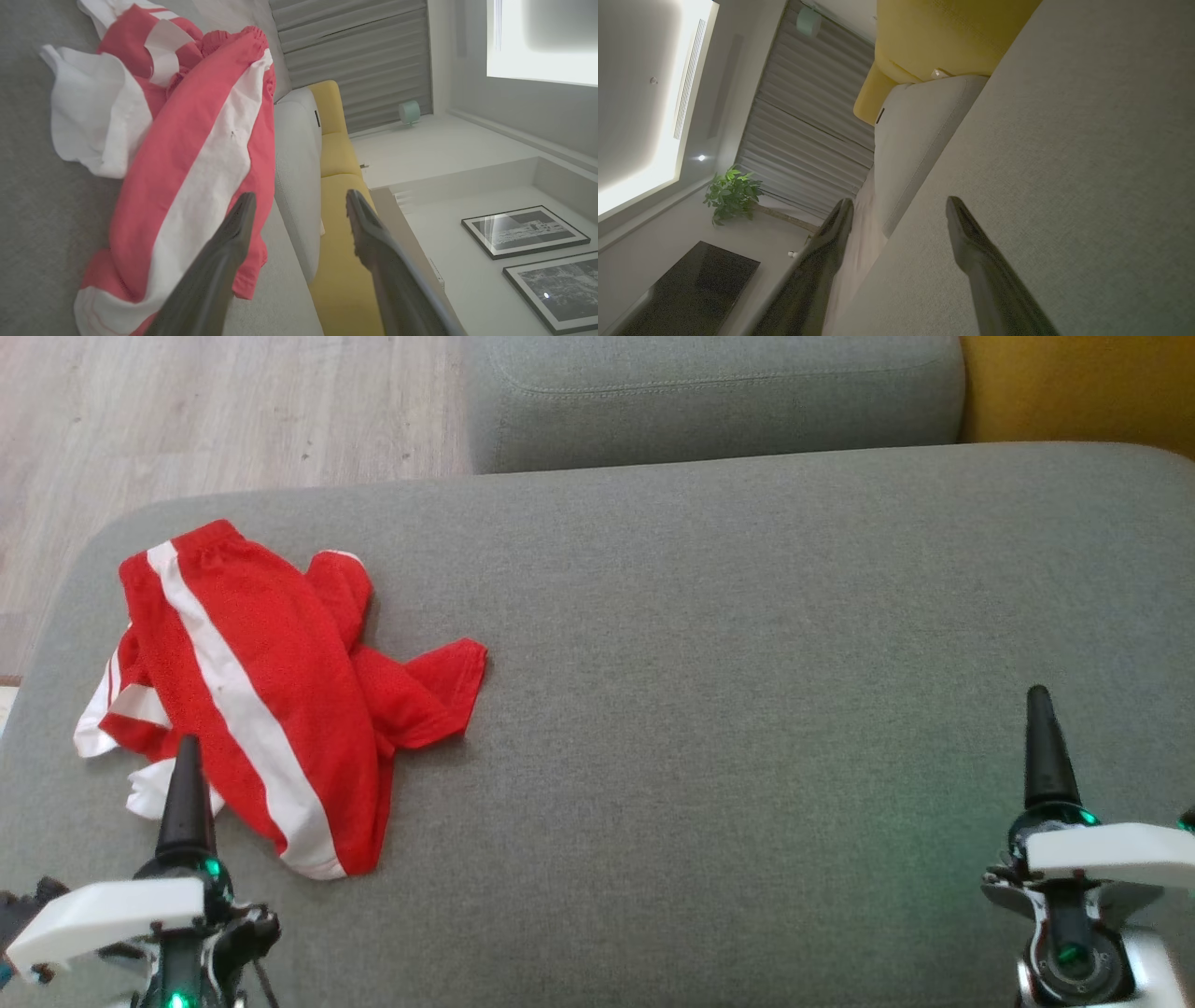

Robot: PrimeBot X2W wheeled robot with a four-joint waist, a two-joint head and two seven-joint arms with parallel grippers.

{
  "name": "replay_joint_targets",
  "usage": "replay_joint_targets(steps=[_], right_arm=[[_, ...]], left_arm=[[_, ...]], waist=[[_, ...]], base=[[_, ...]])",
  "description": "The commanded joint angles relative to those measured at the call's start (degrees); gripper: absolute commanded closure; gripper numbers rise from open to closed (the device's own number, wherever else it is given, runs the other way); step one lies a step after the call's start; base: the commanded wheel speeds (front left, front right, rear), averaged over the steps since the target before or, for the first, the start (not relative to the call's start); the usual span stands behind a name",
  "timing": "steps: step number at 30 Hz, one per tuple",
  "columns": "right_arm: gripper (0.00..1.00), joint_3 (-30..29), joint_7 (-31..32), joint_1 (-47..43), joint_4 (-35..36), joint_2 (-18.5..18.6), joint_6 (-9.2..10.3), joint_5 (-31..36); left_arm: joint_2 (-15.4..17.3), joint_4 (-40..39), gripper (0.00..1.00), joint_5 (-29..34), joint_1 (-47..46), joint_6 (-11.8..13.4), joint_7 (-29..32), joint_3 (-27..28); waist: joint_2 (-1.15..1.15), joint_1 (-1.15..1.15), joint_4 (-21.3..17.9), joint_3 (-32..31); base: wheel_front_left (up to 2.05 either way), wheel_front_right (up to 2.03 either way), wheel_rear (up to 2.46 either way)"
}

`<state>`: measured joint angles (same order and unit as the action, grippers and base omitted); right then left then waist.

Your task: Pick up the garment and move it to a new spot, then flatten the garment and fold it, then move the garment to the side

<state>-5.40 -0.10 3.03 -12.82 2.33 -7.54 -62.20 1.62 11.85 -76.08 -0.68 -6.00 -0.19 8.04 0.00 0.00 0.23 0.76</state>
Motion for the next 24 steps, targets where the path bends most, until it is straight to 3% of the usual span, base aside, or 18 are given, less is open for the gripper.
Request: replay_joint_targets(steps=[1,24], right_arm=[[0.00,0.9,-0.7,3.0,2.8,0.3,0.02,2.7],[0.00,5.5,-4.6,3.2,4.9,0.4,0.03,25.3]], left_arm=[[0.7,-2.9,0.00,2.0,-3.2,0.2,-0.7,0.4],[0.9,-9.5,0.00,29.1,-2.1,3.1,-4.6,-8.1]], waist=[[0.00,0.00,0.0,0.0],[0.00,0.00,-0.3,0.6]], base=[[0.00,0.00,0.00],[0.00,0.00,0.00]])
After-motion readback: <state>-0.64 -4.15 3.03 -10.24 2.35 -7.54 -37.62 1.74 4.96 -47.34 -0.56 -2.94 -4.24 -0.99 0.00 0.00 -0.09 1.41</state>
